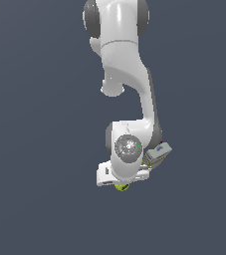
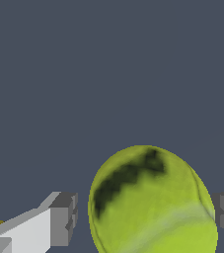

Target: Pick up a designated object from a clutter of objects.

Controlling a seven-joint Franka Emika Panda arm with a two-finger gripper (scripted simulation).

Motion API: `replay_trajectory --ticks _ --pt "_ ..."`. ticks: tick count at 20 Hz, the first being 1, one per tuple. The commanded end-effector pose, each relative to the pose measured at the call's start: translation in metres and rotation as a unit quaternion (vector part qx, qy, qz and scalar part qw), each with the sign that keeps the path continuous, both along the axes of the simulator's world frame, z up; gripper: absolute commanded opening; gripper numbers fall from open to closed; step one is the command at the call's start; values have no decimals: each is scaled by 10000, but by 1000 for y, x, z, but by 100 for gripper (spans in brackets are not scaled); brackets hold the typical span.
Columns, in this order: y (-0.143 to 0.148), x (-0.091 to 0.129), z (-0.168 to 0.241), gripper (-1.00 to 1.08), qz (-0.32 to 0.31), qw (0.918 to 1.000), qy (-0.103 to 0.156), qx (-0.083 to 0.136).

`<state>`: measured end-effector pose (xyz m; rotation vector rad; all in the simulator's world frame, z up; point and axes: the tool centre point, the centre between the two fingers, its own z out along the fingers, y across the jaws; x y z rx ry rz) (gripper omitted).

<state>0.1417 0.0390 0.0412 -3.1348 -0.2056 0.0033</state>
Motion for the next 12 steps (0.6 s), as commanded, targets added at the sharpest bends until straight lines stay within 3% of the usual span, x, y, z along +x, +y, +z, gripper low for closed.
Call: replay_trajectory --ticks 1,2,12 --pt "0 1 0 100 0 10000 -10 0" --pt "0 1 0 -100 0 10000 -10 0" --pt "0 1 0 -100 -1 10000 -5 0"
